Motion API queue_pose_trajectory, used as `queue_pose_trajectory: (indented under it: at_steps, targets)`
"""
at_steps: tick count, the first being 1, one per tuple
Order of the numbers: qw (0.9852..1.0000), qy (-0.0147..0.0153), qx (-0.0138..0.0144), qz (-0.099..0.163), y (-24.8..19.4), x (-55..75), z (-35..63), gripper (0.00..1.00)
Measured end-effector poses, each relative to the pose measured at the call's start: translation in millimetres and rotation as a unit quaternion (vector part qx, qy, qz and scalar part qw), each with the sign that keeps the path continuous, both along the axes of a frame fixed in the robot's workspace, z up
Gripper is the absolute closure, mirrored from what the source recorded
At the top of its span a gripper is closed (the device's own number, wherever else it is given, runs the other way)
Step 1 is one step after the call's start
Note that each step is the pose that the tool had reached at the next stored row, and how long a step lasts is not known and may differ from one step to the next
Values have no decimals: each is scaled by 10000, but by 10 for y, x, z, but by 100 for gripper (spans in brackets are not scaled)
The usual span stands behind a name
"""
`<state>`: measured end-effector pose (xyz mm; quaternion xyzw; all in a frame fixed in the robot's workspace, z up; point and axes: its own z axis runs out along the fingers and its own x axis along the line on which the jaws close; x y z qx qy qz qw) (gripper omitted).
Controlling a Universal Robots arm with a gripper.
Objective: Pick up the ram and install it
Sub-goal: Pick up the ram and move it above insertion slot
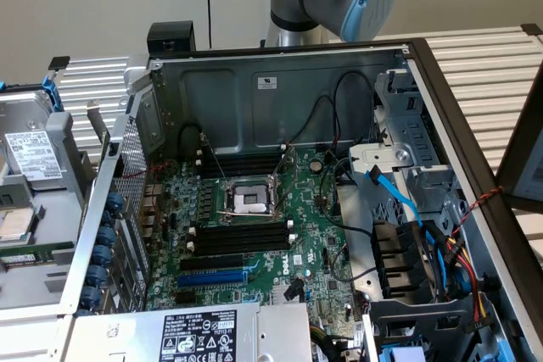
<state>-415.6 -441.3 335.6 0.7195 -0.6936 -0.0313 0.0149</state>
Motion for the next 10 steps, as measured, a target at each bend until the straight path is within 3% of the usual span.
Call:
queue_pose_trajectory:
  at_steps: [6,10]
  targets:
    - [10000,67,3,0,-59,105,242,87]
    - [9999,117,5,0,-78,211,354,87]
